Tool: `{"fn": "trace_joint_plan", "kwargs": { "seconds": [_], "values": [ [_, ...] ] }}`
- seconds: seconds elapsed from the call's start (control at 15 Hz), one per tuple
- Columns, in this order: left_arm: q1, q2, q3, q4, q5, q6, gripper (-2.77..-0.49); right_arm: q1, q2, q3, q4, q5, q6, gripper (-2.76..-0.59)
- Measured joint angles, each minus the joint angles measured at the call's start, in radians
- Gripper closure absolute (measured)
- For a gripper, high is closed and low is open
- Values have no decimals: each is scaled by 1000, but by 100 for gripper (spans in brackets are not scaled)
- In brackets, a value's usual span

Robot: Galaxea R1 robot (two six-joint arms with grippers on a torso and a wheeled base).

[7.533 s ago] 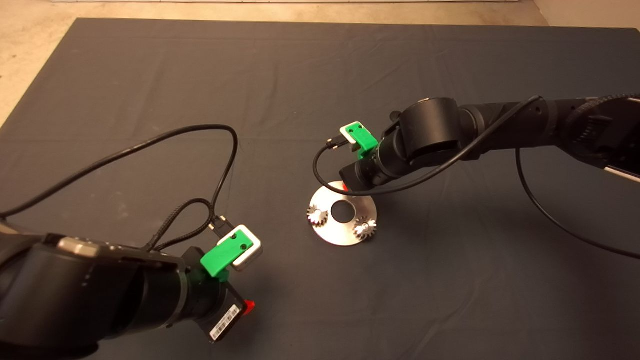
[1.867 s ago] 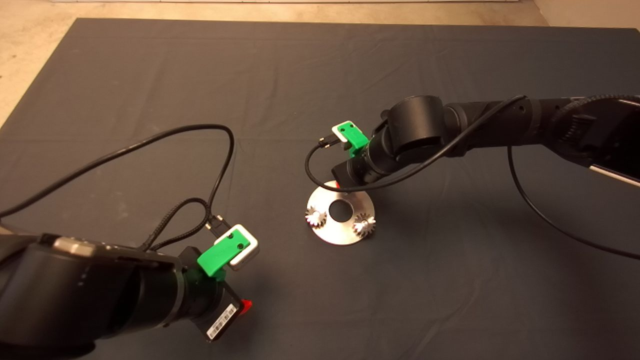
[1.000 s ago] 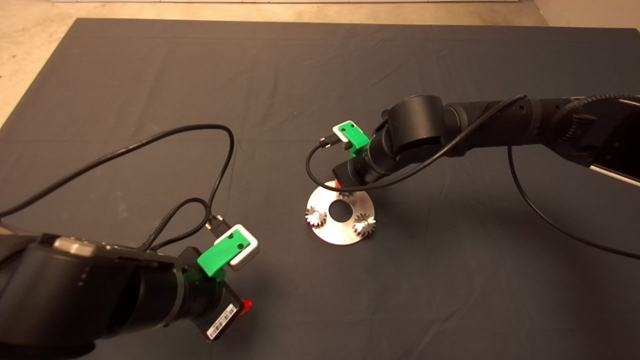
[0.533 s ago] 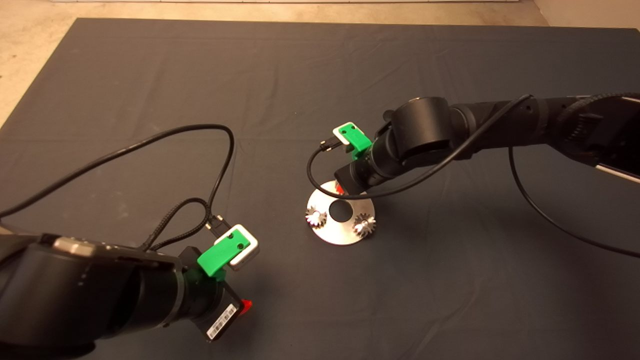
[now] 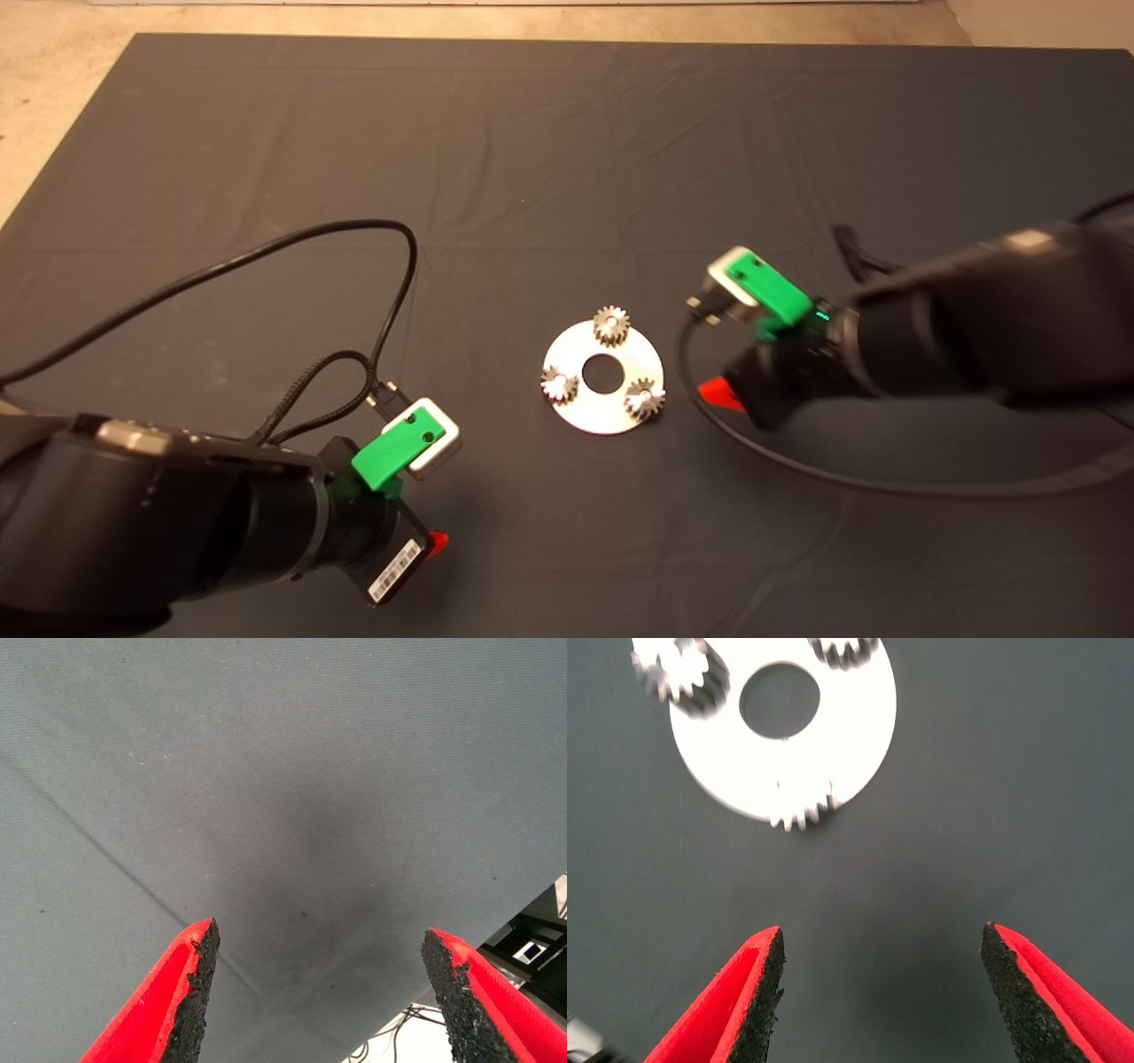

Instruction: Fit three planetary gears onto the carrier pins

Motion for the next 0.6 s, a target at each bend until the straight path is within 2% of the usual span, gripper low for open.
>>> {"fn": "trace_joint_plan", "kwargs": {
  "seconds": [0.07,0.13,0.2,0.27,0.33,0.4,0.47,0.53,0.6],
  "values": [
    [0,3,0,0,0,0,-160,-2,-53,43,0,-2,50,-163],
    [0,9,0,0,0,0,-160,-11,-82,60,-1,-6,74,-163],
    [0,14,0,0,-1,-1,-160,-56,-102,68,-2,-15,89,-163],
    [0,16,0,0,-1,-1,-160,-99,-101,68,-4,-16,90,-163],
    [0,16,0,0,0,-1,-160,-157,-92,69,-8,-15,91,-163],
    [0,16,0,-1,0,-3,-160,-267,-75,72,-42,-7,92,-163],
    [0,16,0,-2,0,-4,-160,-330,-66,74,-83,-6,93,-163],
    [0,17,0,-2,-1,-7,-160,-388,-58,78,-139,-4,94,-163],
    [0,17,2,-1,0,-10,-160,-410,-57,79,-167,-5,97,-163]
  ]
}}
